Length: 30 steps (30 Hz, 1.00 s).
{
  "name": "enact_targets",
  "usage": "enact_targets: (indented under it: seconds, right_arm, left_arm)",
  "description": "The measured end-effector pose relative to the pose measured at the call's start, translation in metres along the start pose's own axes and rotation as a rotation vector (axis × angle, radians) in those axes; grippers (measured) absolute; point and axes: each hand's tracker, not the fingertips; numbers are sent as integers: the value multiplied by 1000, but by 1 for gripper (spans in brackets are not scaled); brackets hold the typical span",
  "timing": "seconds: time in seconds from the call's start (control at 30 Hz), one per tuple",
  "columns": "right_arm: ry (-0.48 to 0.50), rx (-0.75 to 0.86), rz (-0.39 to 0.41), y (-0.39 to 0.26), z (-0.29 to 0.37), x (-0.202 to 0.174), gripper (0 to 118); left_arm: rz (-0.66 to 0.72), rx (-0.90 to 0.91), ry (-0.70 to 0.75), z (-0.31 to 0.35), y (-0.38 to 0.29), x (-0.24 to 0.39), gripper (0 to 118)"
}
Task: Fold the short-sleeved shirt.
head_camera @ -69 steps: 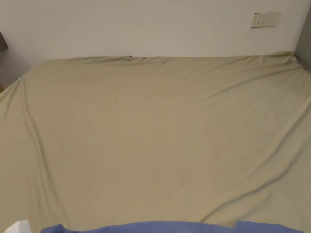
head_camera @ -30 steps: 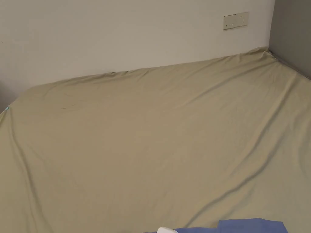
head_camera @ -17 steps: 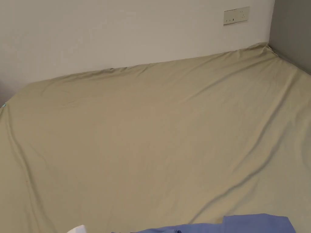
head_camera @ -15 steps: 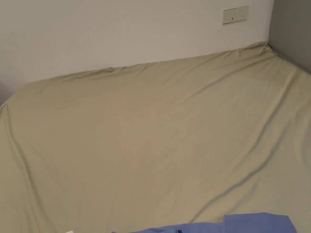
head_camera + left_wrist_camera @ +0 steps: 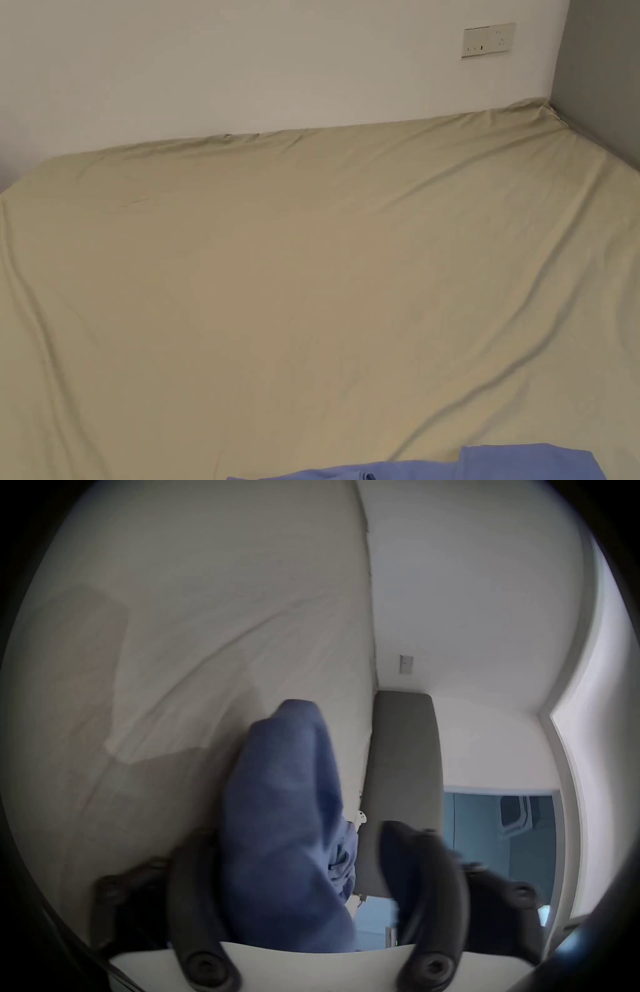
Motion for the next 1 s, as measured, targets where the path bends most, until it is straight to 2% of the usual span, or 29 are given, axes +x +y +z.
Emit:
enact_targets:
  seconds: [0.03, 0.07, 0.1, 0.13, 0.23, 0.33, 0.37, 0.47, 0.57, 0.73, 0.87, 1.0]
  right_arm:
    - [2, 0, 3, 1, 1, -1, 2]
    - [4, 1, 7, 1, 1, -2, 2]
    - [4, 2, 12, 1, 2, -3, 2]
    - [3, 3, 15, 2, 2, -3, 2]
    - [0, 7, 12, 4, 4, -4, 2]
    - [-2, 16, 12, 7, 5, -2, 2]
    - [-4, 18, 13, 7, 6, -1, 2]
    - [1, 24, -3, 8, 6, 3, 2]
    - [12, 23, -17, 5, 4, 3, 2]
    - [58, 13, -48, -2, 1, 0, 2]
    - [65, 24, -60, -7, 7, 11, 2]
    - [38, 31, -94, -11, 15, 31, 2]
  left_arm:
    - [10, 6, 33, -3, -4, 1, 64]
    - [-12, 9, 122, -7, -8, 2, 24]
    - [-20, 14, 203, -2, 7, 9, 16]
    - [-14, 6, 86, 5, 7, 10, 15]
    - [-63, 47, 199, 25, 2, 25, 14]
    - [-71, 71, 194, 55, 2, 35, 13]
    - [-100, 115, 218, 62, 25, 24, 13]
    - [-205, 198, 375, 97, 31, 50, 13]
    - [-359, 225, 554, 103, 28, 74, 13]
    - [-615, 111, 517, 50, -17, 146, 13]
    - [-756, -22, 543, -29, -33, 164, 12]
    - [-840, -168, 627, -121, -70, 161, 12]
